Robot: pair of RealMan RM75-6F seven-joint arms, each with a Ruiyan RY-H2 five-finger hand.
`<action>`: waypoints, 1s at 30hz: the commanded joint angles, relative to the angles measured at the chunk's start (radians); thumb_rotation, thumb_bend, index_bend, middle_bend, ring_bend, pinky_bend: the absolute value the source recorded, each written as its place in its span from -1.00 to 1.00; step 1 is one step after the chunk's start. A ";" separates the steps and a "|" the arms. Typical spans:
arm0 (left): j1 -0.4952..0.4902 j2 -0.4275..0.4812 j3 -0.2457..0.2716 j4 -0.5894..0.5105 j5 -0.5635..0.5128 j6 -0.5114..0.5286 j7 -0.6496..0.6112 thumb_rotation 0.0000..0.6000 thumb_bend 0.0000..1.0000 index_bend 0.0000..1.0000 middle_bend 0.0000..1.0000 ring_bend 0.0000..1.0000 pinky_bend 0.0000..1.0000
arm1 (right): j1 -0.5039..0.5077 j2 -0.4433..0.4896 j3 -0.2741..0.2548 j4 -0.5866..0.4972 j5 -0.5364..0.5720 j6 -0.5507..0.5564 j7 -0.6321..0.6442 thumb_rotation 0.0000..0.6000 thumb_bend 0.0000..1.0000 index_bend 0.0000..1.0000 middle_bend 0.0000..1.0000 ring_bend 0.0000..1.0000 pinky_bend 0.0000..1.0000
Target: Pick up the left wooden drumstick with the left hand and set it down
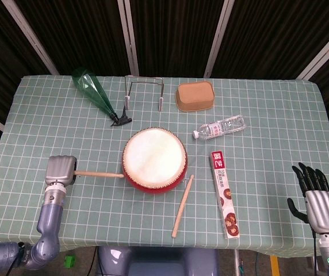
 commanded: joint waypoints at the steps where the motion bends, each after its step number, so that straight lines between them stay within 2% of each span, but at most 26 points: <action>1: 0.036 0.043 -0.064 -0.100 0.174 0.000 -0.245 1.00 -0.03 0.43 1.00 1.00 1.00 | 0.000 -0.001 0.001 0.001 0.000 0.001 0.000 1.00 -0.17 -1.00 -1.00 -1.00 -1.00; 7: 0.089 0.068 -0.121 -0.211 0.368 0.049 -0.479 1.00 -0.03 0.43 1.00 1.00 1.00 | -0.001 0.001 0.000 0.000 0.003 -0.001 0.003 1.00 -0.16 -1.00 -1.00 -1.00 -1.00; 10: 0.113 0.087 -0.137 -0.257 0.425 0.060 -0.564 1.00 -0.02 0.43 1.00 1.00 1.00 | -0.003 0.000 -0.001 0.001 0.000 0.002 0.000 1.00 -0.17 -1.00 -1.00 -1.00 -1.00; 12: 0.130 0.120 -0.150 -0.315 0.463 0.061 -0.617 1.00 -0.02 0.43 1.00 1.00 1.00 | -0.003 0.000 -0.001 0.001 0.000 0.002 0.001 1.00 -0.17 -1.00 -1.00 -1.00 -1.00; 13: 0.139 0.149 -0.174 -0.377 0.496 0.069 -0.656 1.00 -0.02 0.43 1.00 1.00 1.00 | -0.003 -0.002 -0.002 0.002 0.001 0.000 -0.001 1.00 -0.16 -1.00 -1.00 -1.00 -1.00; 15: 0.147 0.186 -0.184 -0.413 0.511 0.065 -0.671 1.00 -0.02 0.43 1.00 1.00 1.00 | -0.002 -0.003 -0.002 0.003 0.000 0.001 -0.003 1.00 -0.16 -1.00 -1.00 -1.00 -1.00; 18: 0.143 0.196 -0.202 -0.410 0.542 0.074 -0.681 1.00 -0.02 0.43 1.00 1.00 1.00 | -0.001 -0.003 0.000 0.001 0.002 0.000 -0.006 1.00 -0.17 -1.00 -1.00 -1.00 -1.00; 21: 0.131 0.169 -0.223 -0.384 0.559 0.090 -0.706 1.00 -0.02 0.42 1.00 1.00 1.00 | 0.000 -0.002 0.001 0.000 0.004 -0.003 -0.008 1.00 -0.17 -1.00 -1.00 -1.00 -1.00; 25: 0.106 0.128 -0.243 -0.351 0.533 0.086 -0.719 1.00 -0.02 0.42 1.00 1.00 1.00 | 0.001 -0.002 0.003 -0.001 0.008 -0.005 -0.008 1.00 -0.17 -1.00 -1.00 -1.00 -1.00; 30: 0.042 0.064 -0.257 -0.272 0.491 0.066 -0.659 1.00 -0.02 0.42 1.00 1.00 1.00 | 0.001 0.000 0.004 -0.002 0.011 -0.006 -0.005 1.00 -0.16 -1.00 -1.00 -1.00 -1.00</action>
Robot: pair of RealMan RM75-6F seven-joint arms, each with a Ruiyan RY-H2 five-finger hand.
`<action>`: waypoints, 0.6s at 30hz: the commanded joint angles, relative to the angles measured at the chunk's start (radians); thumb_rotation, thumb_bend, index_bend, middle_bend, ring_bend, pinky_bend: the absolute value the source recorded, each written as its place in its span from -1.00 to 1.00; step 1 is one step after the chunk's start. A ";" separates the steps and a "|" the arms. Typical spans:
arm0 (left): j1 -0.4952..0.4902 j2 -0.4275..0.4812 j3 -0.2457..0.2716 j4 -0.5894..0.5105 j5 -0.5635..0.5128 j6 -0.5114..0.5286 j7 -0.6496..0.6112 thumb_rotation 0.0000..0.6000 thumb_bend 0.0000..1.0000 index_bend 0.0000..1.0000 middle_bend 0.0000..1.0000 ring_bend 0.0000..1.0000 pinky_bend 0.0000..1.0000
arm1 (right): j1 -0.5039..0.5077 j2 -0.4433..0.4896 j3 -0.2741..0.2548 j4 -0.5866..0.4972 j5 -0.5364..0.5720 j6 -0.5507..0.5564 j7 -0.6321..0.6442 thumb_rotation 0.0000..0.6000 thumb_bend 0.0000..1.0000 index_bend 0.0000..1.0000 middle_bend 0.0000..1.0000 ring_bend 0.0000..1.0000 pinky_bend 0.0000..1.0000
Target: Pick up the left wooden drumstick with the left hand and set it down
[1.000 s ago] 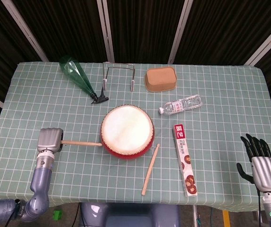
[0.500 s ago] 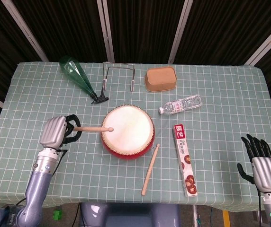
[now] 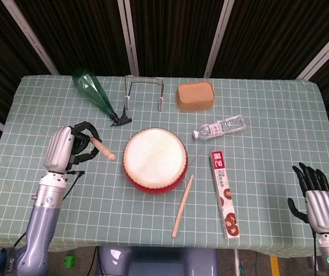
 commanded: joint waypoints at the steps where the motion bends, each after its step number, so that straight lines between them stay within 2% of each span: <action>1: -0.052 -0.051 -0.015 0.063 -0.035 -0.015 0.051 1.00 -0.02 0.42 1.00 1.00 1.00 | 0.000 0.001 0.000 0.000 0.001 -0.001 0.003 1.00 -0.16 -1.00 -1.00 -1.00 -1.00; 6: -0.107 -0.115 -0.015 0.168 -0.085 -0.031 0.112 1.00 -0.02 0.42 1.00 1.00 1.00 | 0.001 0.000 0.000 0.003 0.002 -0.004 0.008 1.00 -0.16 -1.00 -1.00 -1.00 -1.00; 11: -0.133 -0.117 0.065 0.245 -0.217 -0.076 0.293 1.00 -0.02 0.42 1.00 1.00 1.00 | 0.001 0.001 0.001 0.005 0.002 -0.004 0.014 1.00 -0.16 -1.00 -1.00 -1.00 -1.00; 15: -0.107 -0.121 0.069 0.274 -0.267 -0.065 0.268 1.00 -0.02 0.42 1.00 1.00 1.00 | 0.000 0.003 0.000 0.003 0.000 -0.001 0.016 1.00 -0.16 -1.00 -1.00 -1.00 -1.00; 18: -0.092 -0.091 0.095 0.280 -0.305 -0.078 0.294 1.00 -0.02 0.42 1.00 1.00 1.00 | 0.001 0.002 0.000 0.002 -0.001 -0.003 0.013 1.00 -0.16 -1.00 -1.00 -1.00 -1.00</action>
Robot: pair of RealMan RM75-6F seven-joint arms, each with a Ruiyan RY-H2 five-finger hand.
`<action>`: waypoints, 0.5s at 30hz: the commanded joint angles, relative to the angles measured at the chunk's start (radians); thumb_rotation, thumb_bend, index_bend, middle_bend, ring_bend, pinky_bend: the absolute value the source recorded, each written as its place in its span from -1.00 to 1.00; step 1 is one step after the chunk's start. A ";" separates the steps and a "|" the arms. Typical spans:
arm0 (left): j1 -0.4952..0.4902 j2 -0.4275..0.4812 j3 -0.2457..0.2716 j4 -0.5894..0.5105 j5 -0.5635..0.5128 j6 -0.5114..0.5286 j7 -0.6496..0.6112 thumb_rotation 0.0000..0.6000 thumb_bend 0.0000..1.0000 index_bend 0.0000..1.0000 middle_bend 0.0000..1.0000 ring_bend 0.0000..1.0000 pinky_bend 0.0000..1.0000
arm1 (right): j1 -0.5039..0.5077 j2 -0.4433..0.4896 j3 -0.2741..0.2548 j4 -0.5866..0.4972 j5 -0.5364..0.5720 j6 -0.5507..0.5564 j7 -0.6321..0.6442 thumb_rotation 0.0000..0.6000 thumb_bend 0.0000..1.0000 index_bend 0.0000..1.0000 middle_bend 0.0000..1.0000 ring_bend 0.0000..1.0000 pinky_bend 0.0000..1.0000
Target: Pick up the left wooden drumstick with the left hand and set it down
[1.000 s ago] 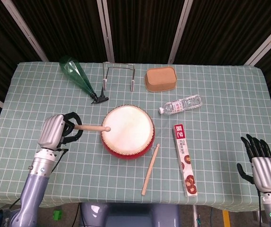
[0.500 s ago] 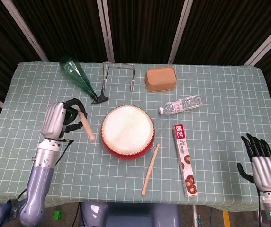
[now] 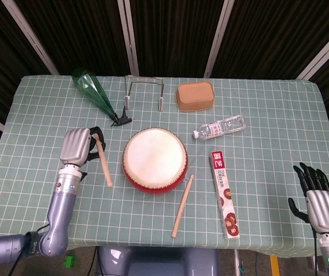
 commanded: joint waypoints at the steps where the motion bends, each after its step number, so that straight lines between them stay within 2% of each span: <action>1: 0.022 0.040 0.046 0.021 -0.078 -0.024 0.023 1.00 -0.02 0.42 1.00 1.00 1.00 | 0.000 0.000 -0.001 -0.001 -0.001 -0.001 -0.002 1.00 -0.16 -1.00 -1.00 -1.00 -1.00; 6: 0.052 0.117 0.101 -0.007 -0.105 -0.045 0.063 1.00 -0.02 0.41 1.00 1.00 1.00 | -0.001 -0.002 -0.002 -0.004 -0.001 0.000 -0.009 1.00 -0.17 -1.00 -1.00 -1.00 -1.00; 7: 0.074 0.150 0.162 -0.015 -0.104 -0.049 0.102 1.00 -0.02 0.40 1.00 1.00 1.00 | -0.001 -0.001 -0.002 -0.005 0.000 0.000 -0.010 1.00 -0.17 -1.00 -1.00 -1.00 -1.00; 9: 0.094 0.182 0.204 -0.028 -0.080 -0.058 0.107 1.00 -0.02 0.40 1.00 1.00 1.00 | -0.001 -0.001 -0.002 -0.007 0.001 -0.001 -0.010 1.00 -0.16 -1.00 -1.00 -1.00 -1.00; 15: 0.129 0.204 0.269 -0.011 -0.062 -0.086 0.096 1.00 -0.07 0.37 1.00 0.99 0.97 | -0.001 -0.002 -0.003 -0.007 -0.001 -0.001 -0.012 1.00 -0.16 -1.00 -1.00 -1.00 -1.00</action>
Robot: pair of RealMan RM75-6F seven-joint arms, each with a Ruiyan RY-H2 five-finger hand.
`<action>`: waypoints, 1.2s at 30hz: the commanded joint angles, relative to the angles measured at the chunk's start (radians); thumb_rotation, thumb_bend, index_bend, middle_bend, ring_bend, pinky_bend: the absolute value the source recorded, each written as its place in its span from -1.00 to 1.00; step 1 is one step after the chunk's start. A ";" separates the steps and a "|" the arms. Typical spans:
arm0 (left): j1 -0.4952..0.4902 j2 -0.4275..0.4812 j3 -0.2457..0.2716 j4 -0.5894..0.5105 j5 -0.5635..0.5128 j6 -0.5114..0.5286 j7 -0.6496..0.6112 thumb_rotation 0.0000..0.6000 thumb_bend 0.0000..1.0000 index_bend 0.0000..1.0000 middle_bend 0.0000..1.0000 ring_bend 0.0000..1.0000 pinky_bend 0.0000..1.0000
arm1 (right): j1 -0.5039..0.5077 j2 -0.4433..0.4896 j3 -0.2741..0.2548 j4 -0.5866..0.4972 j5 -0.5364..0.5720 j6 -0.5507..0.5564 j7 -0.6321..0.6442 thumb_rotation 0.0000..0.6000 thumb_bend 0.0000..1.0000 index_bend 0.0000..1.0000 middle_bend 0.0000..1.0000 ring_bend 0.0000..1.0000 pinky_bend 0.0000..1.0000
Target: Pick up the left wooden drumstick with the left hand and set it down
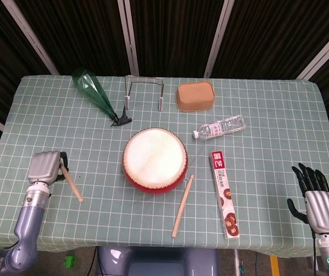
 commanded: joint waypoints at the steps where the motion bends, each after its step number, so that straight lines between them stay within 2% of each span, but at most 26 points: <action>1: 0.016 0.014 0.031 0.008 -0.001 -0.024 0.009 1.00 -0.09 0.36 1.00 0.97 0.95 | -0.001 0.000 -0.001 0.001 -0.001 0.001 -0.001 1.00 -0.16 -1.00 -1.00 -1.00 -1.00; 3: 0.015 0.016 0.045 0.014 -0.014 -0.037 0.028 1.00 -0.15 0.24 0.89 0.81 0.85 | -0.001 -0.001 -0.001 0.001 -0.001 0.002 -0.001 1.00 -0.16 -1.00 -1.00 -1.00 -1.00; 5: 0.008 0.019 0.054 0.015 -0.034 -0.047 0.053 1.00 -0.22 0.08 0.69 0.63 0.74 | -0.001 -0.001 0.000 0.002 0.000 0.002 -0.001 1.00 -0.16 -1.00 -1.00 -1.00 -1.00; 8: -0.003 0.023 0.062 0.007 -0.065 -0.059 0.087 1.00 -0.38 -0.15 0.31 0.28 0.46 | -0.001 -0.001 0.001 0.001 0.001 0.002 -0.001 1.00 -0.16 -1.00 -1.00 -1.00 -1.00; 11: -0.018 0.040 0.071 -0.016 -0.105 -0.069 0.127 1.00 -0.57 -0.44 -0.12 -0.16 0.09 | -0.002 -0.001 -0.001 0.001 0.002 0.001 0.002 1.00 -0.16 -1.00 -1.00 -1.00 -1.00; 14: -0.020 0.056 0.075 -0.037 -0.120 -0.071 0.133 1.00 -0.68 -0.62 -0.33 -0.38 -0.10 | -0.001 0.000 0.001 0.001 0.002 0.000 0.004 1.00 -0.17 -1.00 -1.00 -1.00 -1.00; 17: -0.024 0.080 0.075 -0.061 -0.146 -0.080 0.131 1.00 -0.74 -0.72 -0.45 -0.52 -0.20 | 0.001 0.002 0.002 0.000 0.002 -0.002 0.004 1.00 -0.17 -1.00 -1.00 -1.00 -1.00; 22: -0.019 0.113 0.077 -0.086 -0.154 -0.094 0.102 1.00 -0.81 -0.77 -0.56 -0.61 -0.29 | 0.000 0.003 0.000 -0.001 0.002 -0.003 0.003 1.00 -0.17 -1.00 -1.00 -1.00 -1.00; 26: -0.004 0.138 0.078 -0.108 -0.132 -0.103 0.053 1.00 -0.85 -0.87 -0.71 -0.78 -0.49 | -0.002 0.002 -0.002 0.000 0.000 -0.001 0.003 1.00 -0.16 -1.00 -1.00 -1.00 -1.00; 28: 0.026 0.162 0.077 -0.128 -0.058 -0.099 -0.020 1.00 -0.86 -0.91 -0.77 -0.83 -0.58 | -0.002 0.002 -0.002 0.000 0.001 -0.001 0.003 1.00 -0.16 -1.00 -1.00 -1.00 -1.00; 31: 0.103 0.193 0.090 -0.141 0.139 -0.062 -0.175 1.00 -0.86 -0.93 -0.80 -0.85 -0.65 | -0.001 0.002 -0.002 0.001 0.003 -0.004 0.003 1.00 -0.16 -1.00 -1.00 -1.00 -1.00; 33: 0.161 0.208 0.119 -0.127 0.286 -0.012 -0.260 1.00 -0.89 -0.97 -0.87 -0.90 -0.71 | 0.000 0.003 -0.003 0.001 0.005 -0.008 0.000 1.00 -0.16 -1.00 -1.00 -1.00 -1.00; 36: 0.240 0.220 0.174 -0.079 0.474 0.083 -0.324 1.00 -0.94 -1.00 -0.99 -1.00 -0.85 | -0.002 0.006 -0.006 -0.003 0.008 -0.011 -0.009 1.00 -0.16 -1.00 -1.00 -1.00 -1.00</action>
